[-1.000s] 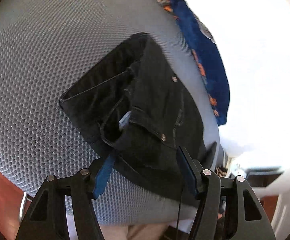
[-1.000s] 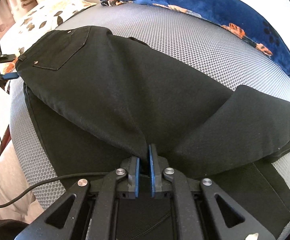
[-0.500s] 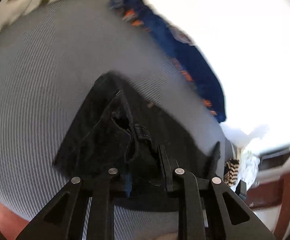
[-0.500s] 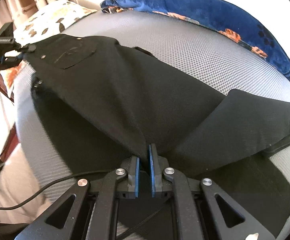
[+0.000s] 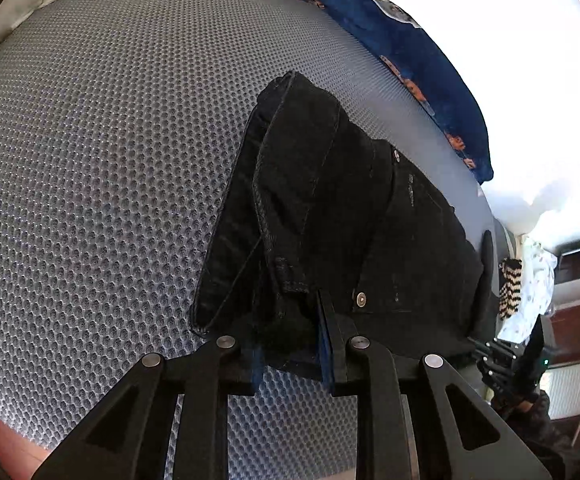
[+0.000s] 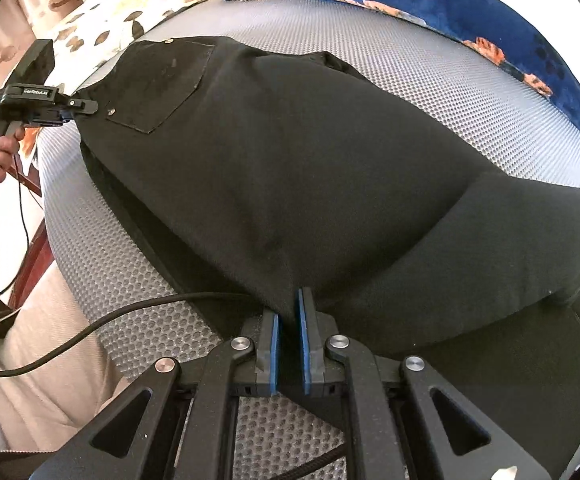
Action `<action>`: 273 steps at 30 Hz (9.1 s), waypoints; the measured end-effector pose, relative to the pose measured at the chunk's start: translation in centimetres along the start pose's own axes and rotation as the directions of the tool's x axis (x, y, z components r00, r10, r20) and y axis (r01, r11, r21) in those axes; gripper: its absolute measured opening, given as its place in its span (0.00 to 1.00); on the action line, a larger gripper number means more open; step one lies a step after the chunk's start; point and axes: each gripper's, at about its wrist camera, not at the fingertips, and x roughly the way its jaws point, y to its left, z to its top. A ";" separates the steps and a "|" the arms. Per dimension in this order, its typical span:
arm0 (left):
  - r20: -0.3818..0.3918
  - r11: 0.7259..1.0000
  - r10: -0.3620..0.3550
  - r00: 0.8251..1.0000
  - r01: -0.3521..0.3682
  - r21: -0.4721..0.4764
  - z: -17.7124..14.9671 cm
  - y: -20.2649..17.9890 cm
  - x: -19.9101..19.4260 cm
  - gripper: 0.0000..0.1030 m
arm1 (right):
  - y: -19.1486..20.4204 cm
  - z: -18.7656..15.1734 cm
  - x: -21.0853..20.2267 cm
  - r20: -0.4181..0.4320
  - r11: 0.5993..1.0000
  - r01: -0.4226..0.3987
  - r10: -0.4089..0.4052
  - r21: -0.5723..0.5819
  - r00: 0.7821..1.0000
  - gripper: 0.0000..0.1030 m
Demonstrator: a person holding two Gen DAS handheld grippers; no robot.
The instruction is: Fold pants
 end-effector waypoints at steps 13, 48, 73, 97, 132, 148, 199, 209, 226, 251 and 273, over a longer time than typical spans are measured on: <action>0.089 0.979 0.144 0.985 -0.155 0.133 -2.0 -2.4 -0.9 0.34 | 0.6 -0.7 0.1 0.015 1.000 0.001 -0.001 0.027 1.000 0.10; 0.339 0.771 0.088 0.937 -0.280 0.572 -12.0 -21.1 1.1 0.50 | -3.7 -3.9 -8.8 0.130 0.963 -0.024 -0.011 0.270 0.991 0.22; 0.143 0.620 0.120 0.982 -0.187 0.762 -18.4 -31.3 16.2 0.50 | -29.3 -8.7 -6.1 0.396 0.501 -0.362 0.042 0.786 0.917 0.24; 0.123 0.656 0.114 0.986 -0.167 0.736 -18.3 -32.8 18.1 0.16 | -39.1 -4.6 -0.2 0.465 0.413 -0.426 0.008 0.805 0.885 0.12; 0.099 0.514 0.129 0.987 -0.152 0.844 -19.3 -33.8 18.3 0.14 | -27.9 -28.2 -11.4 0.164 0.274 -0.073 -0.326 0.959 0.931 0.02; 0.006 0.676 -0.024 1.000 0.012 0.737 -15.5 -32.4 14.5 0.37 | -32.0 -24.3 -15.4 0.260 0.453 -0.115 -0.273 0.884 0.926 0.16; 0.252 0.866 0.152 0.956 -0.252 0.433 -7.4 -25.7 14.5 0.46 | -40.5 -19.3 -9.3 0.181 0.469 -0.010 -0.321 0.883 0.930 0.08; 0.229 0.814 0.125 0.965 -0.232 0.533 -9.8 -26.5 14.5 0.46 | -32.1 -25.3 -13.6 0.160 0.478 -0.007 -0.281 0.878 0.946 0.17; 0.251 0.824 0.156 0.955 -0.266 0.501 -9.9 -22.2 13.3 0.47 | -27.4 -21.8 -10.9 0.094 0.530 0.038 -0.220 0.847 0.971 0.16; 0.329 0.889 0.167 0.930 -0.286 0.358 -8.6 -16.3 9.5 0.49 | -8.9 20.5 7.9 -0.058 0.883 -0.413 0.435 0.224 0.899 0.22; 0.361 0.854 0.172 0.917 -0.321 0.410 -9.6 -17.1 10.4 0.63 | -9.8 21.8 8.9 -0.051 0.866 -0.429 0.456 0.258 0.889 0.40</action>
